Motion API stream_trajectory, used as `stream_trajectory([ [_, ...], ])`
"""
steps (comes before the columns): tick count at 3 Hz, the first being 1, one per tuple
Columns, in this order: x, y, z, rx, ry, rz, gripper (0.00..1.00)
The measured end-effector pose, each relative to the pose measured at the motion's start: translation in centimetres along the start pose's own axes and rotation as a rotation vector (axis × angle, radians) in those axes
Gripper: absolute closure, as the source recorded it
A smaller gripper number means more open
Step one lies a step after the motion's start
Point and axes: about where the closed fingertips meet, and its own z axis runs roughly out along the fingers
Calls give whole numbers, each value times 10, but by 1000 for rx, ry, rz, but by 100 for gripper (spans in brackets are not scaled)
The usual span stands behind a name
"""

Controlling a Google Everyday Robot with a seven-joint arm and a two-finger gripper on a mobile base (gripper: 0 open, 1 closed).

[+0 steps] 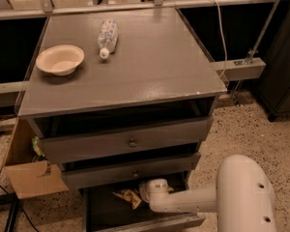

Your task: Place brown chip bag into bottom drawer

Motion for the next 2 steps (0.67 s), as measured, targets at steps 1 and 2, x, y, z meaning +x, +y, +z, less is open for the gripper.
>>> stream_trajectory([
  [1, 1, 15, 9, -46, 5, 5, 100],
  [2, 3, 23, 10, -63, 6, 11, 100],
])
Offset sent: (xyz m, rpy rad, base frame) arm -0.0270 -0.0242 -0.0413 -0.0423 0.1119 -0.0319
